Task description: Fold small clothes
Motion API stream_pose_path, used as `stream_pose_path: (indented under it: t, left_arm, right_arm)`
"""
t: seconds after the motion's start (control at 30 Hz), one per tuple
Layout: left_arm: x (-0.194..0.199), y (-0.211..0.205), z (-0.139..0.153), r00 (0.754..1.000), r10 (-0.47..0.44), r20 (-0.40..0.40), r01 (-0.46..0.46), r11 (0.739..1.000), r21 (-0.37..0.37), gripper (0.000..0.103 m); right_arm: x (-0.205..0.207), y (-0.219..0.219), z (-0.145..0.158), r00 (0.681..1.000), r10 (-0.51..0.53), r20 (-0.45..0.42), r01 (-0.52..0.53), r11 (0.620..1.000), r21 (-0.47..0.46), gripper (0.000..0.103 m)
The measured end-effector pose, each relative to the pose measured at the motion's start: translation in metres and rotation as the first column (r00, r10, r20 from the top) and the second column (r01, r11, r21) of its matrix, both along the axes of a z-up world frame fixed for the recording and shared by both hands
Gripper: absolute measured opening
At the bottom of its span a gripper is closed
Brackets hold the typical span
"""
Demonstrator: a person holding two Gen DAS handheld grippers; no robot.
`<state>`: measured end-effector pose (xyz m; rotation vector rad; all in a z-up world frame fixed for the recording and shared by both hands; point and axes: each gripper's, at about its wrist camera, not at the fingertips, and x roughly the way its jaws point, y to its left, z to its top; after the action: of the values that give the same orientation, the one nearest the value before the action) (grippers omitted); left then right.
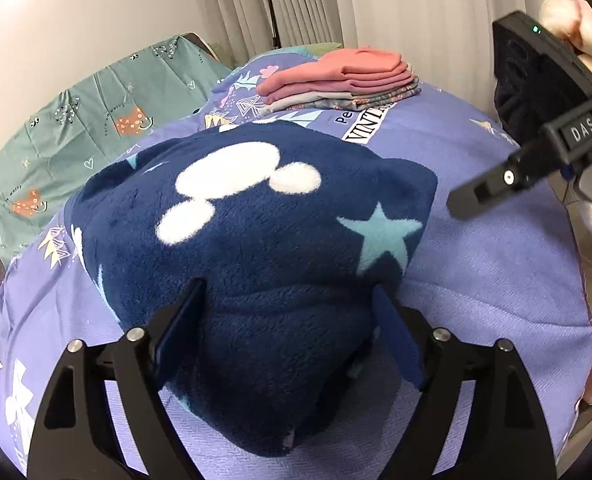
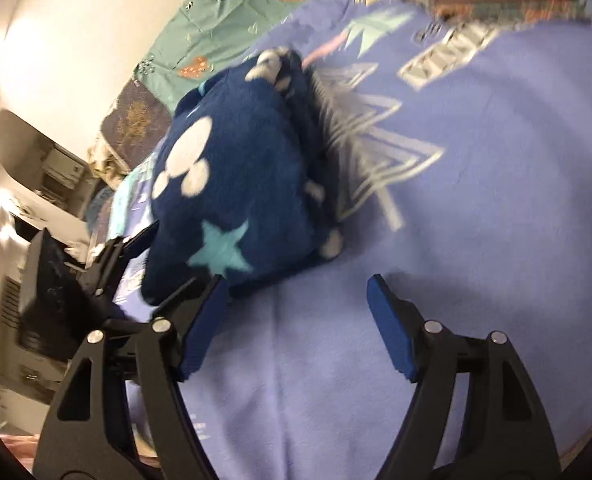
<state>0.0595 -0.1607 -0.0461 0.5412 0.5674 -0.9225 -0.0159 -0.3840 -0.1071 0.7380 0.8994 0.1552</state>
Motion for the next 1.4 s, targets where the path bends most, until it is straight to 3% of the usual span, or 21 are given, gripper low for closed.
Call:
stream_pose_path:
  t: [0.13, 0.37, 0.5, 0.57, 0.77, 0.9, 1.03, 1.13, 1.23, 1.4]
  left_arm:
    - [-0.002, 0.000, -0.002, 1.000, 0.010, 0.001, -0.010, 1.000, -0.018, 0.089]
    - [0.005, 0.006, 0.003, 0.997, 0.012, -0.075, -0.019, 0.995, -0.094, 0.092]
    - [0.003, 0.002, 0.001, 0.998, 0.006, -0.065, -0.011, 0.996, -0.086, 0.096]
    - [0.004, 0.001, 0.001, 0.998, 0.004, -0.066, -0.009, 0.996, -0.085, 0.097]
    - [0.006, 0.003, 0.002, 0.996, -0.006, -0.089, -0.004, 0.994, -0.109, 0.097]
    - [0.008, 0.003, 0.003, 0.995, -0.006, -0.099, -0.006, 0.993, -0.120, 0.098]
    - [0.009, 0.006, 0.005, 0.993, -0.011, -0.114, -0.005, 0.990, -0.138, 0.098]
    - [0.010, 0.008, 0.006, 0.991, -0.022, -0.131, 0.001, 0.987, -0.160, 0.098]
    - [0.013, 0.009, 0.010, 0.987, -0.029, -0.156, 0.000, 0.984, -0.178, 0.098]
    - [0.021, 0.033, 0.043, 0.984, -0.002, -0.176, -0.049, 0.957, -0.287, 0.098]
  right_arm:
    - [0.016, 0.008, -0.012, 0.998, -0.006, -0.061, 0.009, 0.999, 0.043, 0.077]
    - [0.040, -0.001, -0.028, 0.991, -0.107, -0.084, 0.124, 0.962, 0.242, 0.084]
    - [0.051, 0.009, -0.025, 0.985, -0.146, -0.090, 0.163, 0.960, 0.228, 0.097]
    - [0.052, 0.017, -0.021, 0.981, -0.165, -0.106, 0.183, 0.963, 0.196, 0.098]
    - [0.042, 0.013, -0.025, 0.963, -0.223, -0.152, 0.256, 0.931, 0.258, 0.096]
    - [0.066, 0.011, -0.022, 0.958, -0.264, -0.113, 0.281, 0.943, 0.180, 0.101]
    - [0.065, 0.016, -0.020, 0.956, -0.284, -0.068, 0.291, 0.945, 0.148, 0.099]
    - [0.051, 0.010, -0.023, 0.955, -0.289, -0.066, 0.296, 0.937, 0.186, 0.088]
    - [0.051, 0.006, -0.025, 0.958, -0.281, -0.066, 0.288, 0.937, 0.198, 0.083]
    - [0.052, 0.006, -0.024, 0.962, -0.264, -0.068, 0.272, 0.943, 0.192, 0.082]
